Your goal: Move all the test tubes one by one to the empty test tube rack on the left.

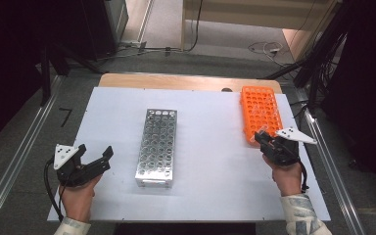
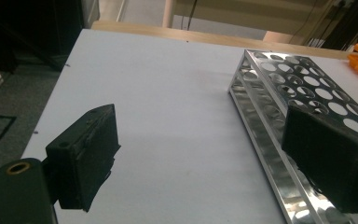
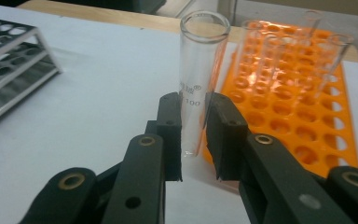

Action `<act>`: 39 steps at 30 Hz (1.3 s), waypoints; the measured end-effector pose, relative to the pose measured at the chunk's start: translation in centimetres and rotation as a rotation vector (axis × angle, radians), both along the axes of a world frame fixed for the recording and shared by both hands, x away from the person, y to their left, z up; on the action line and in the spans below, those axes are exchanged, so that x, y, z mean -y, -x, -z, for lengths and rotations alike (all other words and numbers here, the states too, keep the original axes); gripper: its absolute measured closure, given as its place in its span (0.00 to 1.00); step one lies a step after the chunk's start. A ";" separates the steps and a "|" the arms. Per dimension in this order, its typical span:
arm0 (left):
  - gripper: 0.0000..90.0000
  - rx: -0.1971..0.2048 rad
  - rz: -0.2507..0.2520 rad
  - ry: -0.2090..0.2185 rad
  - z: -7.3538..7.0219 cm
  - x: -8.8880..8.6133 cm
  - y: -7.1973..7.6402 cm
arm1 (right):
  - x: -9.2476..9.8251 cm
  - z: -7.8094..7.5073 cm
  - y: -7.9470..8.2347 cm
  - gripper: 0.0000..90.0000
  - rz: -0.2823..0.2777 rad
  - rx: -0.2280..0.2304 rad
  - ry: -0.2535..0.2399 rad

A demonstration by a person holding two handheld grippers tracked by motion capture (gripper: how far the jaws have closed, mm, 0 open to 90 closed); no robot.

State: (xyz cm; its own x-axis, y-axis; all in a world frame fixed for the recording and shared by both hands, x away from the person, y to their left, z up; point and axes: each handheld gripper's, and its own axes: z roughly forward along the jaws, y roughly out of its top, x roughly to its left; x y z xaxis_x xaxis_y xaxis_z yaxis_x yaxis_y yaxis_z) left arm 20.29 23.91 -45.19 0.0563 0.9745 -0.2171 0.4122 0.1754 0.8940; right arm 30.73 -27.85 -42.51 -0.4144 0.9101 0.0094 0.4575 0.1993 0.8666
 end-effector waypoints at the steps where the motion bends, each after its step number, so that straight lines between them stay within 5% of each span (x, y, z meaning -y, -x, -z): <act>1: 0.12 -0.001 0.011 -0.002 0.0 0.1 0.0 | 0.0 0.0 0.0 0.82 0.000 0.000 0.000; 3: 0.12 -0.007 0.015 -0.031 -0.1 0.4 0.0 | -0.6 0.0 0.1 0.82 -0.022 0.001 0.010; 6: 0.12 0.000 0.039 -0.014 -0.3 0.8 0.0 | -1.2 0.2 0.2 0.82 -0.046 -0.012 0.000; 13: 0.10 -0.004 0.071 -0.086 -0.7 2.2 -0.2 | -2.9 0.8 0.5 0.82 -0.098 -0.034 0.031; 29: 0.13 0.027 0.165 -0.070 -1.9 5.6 -0.9 | -7.4 1.2 1.8 0.82 -0.256 -0.058 0.068; 39: 0.14 0.038 0.231 -0.066 -2.1 7.3 -1.4 | -9.2 1.5 2.1 0.82 -0.307 -0.069 0.075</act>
